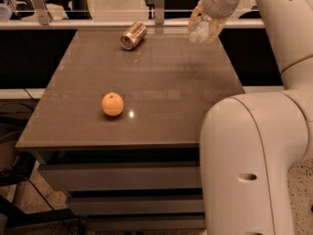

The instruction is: Move water bottle near orange

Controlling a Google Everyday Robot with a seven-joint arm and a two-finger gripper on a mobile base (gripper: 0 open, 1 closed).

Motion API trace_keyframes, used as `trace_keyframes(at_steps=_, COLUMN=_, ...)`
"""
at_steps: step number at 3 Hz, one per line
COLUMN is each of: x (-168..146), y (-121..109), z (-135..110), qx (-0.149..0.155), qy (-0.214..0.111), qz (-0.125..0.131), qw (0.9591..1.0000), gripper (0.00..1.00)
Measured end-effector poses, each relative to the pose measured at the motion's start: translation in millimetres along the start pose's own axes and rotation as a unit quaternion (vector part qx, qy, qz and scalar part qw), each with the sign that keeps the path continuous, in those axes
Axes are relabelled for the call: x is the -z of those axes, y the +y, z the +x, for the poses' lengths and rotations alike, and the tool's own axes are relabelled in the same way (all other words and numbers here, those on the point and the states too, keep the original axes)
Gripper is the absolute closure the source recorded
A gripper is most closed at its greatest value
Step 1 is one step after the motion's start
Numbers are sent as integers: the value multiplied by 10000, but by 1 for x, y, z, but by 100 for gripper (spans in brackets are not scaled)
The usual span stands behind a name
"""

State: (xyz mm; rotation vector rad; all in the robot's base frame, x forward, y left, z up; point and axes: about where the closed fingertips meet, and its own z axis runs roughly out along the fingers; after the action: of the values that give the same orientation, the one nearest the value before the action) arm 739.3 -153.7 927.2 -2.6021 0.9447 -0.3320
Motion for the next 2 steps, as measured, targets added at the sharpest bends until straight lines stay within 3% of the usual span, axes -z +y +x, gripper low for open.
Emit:
trace_keyframes(at_steps=1, x=-12, y=-12, z=-27, qx=657, qy=-375, qz=65, qw=9971, gripper=100)
trace_keyframes(at_steps=2, x=-10, y=-8, z=-66, qx=1062, qy=-819, qz=179, qw=9908, gripper=100)
